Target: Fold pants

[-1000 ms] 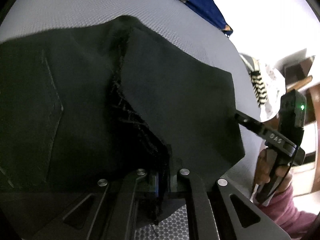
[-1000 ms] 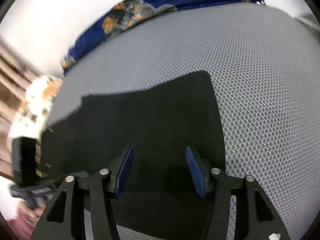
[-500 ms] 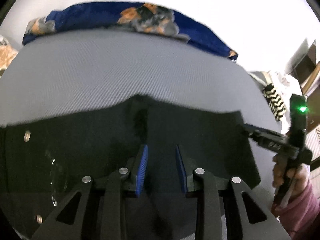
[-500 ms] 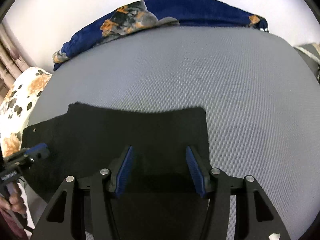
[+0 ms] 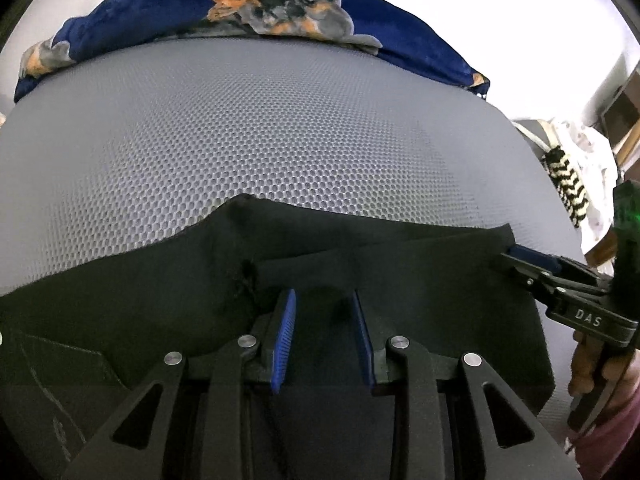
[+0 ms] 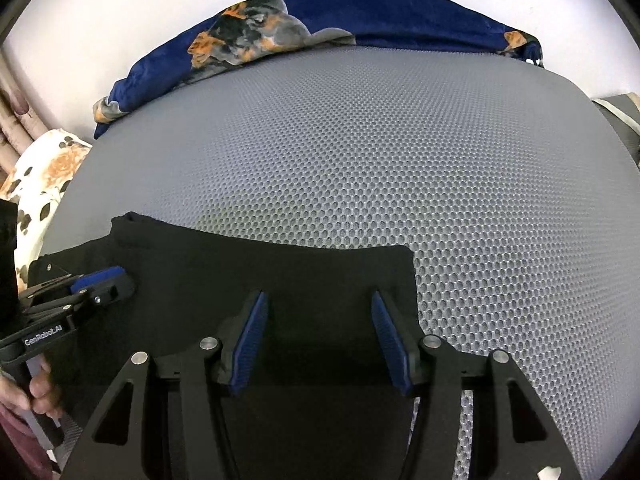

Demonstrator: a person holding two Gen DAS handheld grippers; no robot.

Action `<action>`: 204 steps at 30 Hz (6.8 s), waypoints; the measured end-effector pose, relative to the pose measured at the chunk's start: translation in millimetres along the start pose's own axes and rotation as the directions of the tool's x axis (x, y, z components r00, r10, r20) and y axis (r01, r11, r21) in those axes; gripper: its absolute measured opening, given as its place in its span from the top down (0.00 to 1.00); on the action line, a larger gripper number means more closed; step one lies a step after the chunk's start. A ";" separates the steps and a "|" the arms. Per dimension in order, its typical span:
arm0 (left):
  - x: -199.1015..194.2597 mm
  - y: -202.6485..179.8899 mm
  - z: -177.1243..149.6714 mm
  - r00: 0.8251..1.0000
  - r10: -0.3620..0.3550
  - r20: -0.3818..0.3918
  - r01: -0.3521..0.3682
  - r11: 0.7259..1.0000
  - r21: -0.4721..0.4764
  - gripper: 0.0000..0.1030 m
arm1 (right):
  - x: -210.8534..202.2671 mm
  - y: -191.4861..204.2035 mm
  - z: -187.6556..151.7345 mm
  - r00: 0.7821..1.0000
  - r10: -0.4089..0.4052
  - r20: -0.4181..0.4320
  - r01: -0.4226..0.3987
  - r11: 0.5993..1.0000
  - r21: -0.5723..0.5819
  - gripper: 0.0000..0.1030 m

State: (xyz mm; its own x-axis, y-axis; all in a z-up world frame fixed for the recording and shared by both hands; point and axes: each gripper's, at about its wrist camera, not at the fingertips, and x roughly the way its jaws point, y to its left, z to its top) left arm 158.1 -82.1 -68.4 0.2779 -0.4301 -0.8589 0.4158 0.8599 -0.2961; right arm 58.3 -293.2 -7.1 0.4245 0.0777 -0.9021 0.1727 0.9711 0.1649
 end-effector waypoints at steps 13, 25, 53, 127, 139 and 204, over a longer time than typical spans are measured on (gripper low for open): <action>-12.6 -6.6 -9.1 0.998 0.061 0.007 -0.061 0.998 -0.016 0.63 | -6.7 3.1 -19.8 0.999 -0.007 -0.043 0.008 1.000 0.013 0.45; -75.7 15.7 -45.9 0.959 0.268 0.093 -0.262 0.962 -0.073 0.57 | -12.2 52.4 -57.2 0.992 0.060 -0.113 -0.067 0.996 -0.054 0.43; -199.6 160.1 -202.5 0.953 0.106 0.283 0.096 0.783 -0.615 0.51 | 11.4 183.7 -77.5 0.954 0.185 -0.235 -0.243 0.937 -0.251 0.15; -193.5 94.2 -61.5 0.853 -0.201 0.482 0.378 0.874 -0.304 0.74 | -67.7 53.8 -32.3 0.964 0.253 0.077 -0.262 0.955 0.140 0.05; -116.3 -32.1 -12.7 0.906 -0.343 0.247 0.369 0.927 -0.066 0.74 | -80.3 -15.1 -35.8 0.974 0.191 0.122 -0.216 0.946 0.242 0.05; -87.7 -5.6 -64.1 0.990 -0.086 0.113 0.101 0.986 -0.132 0.39 | 1.2 -14.7 -7.0 0.829 0.558 -0.019 -0.536 0.804 0.257 0.89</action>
State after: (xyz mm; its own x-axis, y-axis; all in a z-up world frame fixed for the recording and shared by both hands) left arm 75.8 -31.6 -18.2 0.3371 -0.5307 -0.7776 0.3236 0.8410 -0.4336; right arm 50.0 -305.8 -13.3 0.4319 0.6109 -0.6635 0.1403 0.6812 0.7185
